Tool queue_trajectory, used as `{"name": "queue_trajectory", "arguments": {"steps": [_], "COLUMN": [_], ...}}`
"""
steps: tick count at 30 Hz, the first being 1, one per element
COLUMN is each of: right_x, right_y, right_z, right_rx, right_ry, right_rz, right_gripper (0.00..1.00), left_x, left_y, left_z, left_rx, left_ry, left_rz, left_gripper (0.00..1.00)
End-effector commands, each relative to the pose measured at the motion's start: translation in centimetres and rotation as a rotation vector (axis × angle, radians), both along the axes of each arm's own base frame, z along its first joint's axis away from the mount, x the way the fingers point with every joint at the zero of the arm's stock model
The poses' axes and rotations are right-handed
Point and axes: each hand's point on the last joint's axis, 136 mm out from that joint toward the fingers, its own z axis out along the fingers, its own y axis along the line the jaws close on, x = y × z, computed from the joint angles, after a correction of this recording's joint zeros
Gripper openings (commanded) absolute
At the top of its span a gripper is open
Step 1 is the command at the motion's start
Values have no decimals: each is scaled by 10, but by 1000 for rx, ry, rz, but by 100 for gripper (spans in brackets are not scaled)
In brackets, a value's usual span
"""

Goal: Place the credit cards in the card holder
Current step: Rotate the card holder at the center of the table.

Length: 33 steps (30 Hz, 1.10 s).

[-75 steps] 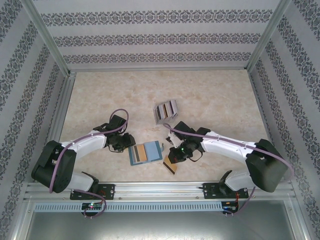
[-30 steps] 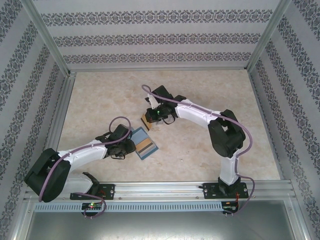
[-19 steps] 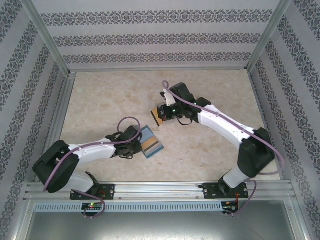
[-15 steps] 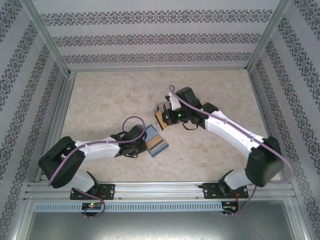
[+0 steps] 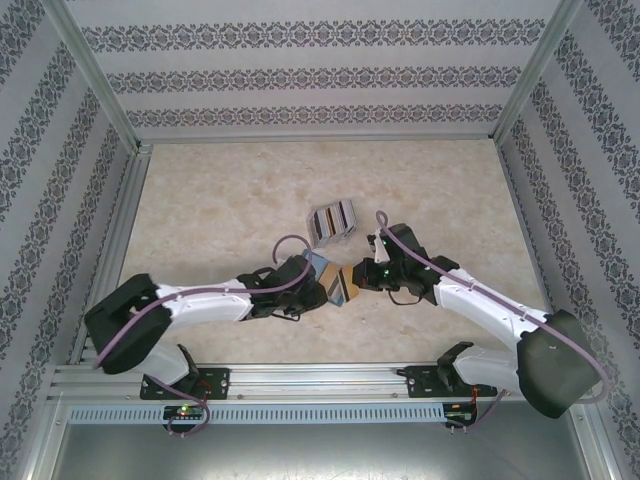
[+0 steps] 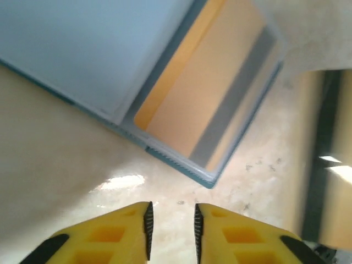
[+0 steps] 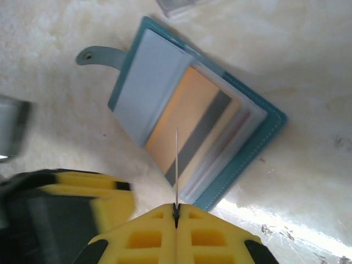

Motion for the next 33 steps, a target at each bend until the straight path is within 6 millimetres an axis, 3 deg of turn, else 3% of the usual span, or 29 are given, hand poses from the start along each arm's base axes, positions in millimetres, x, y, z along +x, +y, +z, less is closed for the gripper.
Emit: {"name": "queue_trajectory", "arguments": {"steps": [1,6,14,18,25,28,31,33], "right_x": [14,16,30,37,40,41,42,43], "right_y": [17,38,46,45,38,34,34,34], "right_z": [13,20,-8,-18,-23,-25,-26,-28], "right_rx": [110,132,114,126,119,123,127,127], "right_ry": [-39,-47,-3,21,37,46,55,63], "right_rz": [-42,-2,-47,-69,-93,-103,-112,-116], "right_gripper": [0,0,0,0,0,0,0,0], "left_x": [16,40,89,102,107,107,106,104], "left_y": [31,62,95,84,69,65,65,68], "left_z": [29,31,18,10,-10,-18,-22,-22], "left_rx": [110,143,225,155,144,124,124,127], "left_ry": [-92,-39,-32,1,57,75,83,83], "left_rz": [35,17,-12,-60,-133,-144,-142,-131], "left_gripper": [39,46,48,51,54,44,16,6]}}
